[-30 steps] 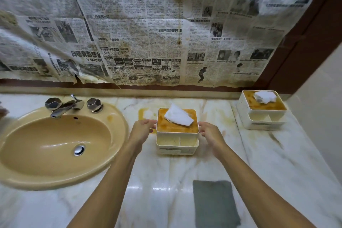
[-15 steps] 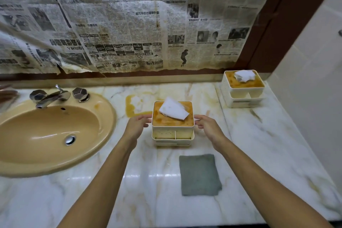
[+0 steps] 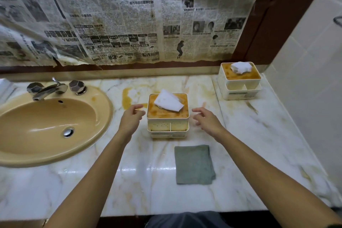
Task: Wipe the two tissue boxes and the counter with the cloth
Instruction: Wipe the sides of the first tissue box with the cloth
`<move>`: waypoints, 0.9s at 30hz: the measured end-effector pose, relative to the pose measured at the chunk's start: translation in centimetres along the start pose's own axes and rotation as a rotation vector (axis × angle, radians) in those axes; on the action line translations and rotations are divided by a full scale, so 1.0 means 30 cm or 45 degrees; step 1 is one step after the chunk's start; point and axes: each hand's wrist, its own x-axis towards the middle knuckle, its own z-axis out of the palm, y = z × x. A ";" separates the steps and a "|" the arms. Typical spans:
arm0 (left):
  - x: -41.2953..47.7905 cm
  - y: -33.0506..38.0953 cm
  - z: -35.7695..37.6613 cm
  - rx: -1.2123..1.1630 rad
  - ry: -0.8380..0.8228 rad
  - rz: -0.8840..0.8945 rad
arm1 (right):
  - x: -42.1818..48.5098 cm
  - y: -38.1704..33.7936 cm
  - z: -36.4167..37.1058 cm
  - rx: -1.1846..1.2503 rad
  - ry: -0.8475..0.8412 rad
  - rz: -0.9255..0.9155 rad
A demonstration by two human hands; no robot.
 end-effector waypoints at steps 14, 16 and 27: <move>-0.063 0.034 0.146 0.439 0.134 0.204 | -0.131 0.233 0.065 -1.141 -0.168 -0.459; -0.058 0.037 0.155 0.462 0.140 0.182 | -0.126 0.208 0.029 -0.982 -0.267 -0.383; -0.060 0.184 0.345 0.791 0.143 -0.010 | -0.107 0.125 -0.244 0.358 -0.176 0.117</move>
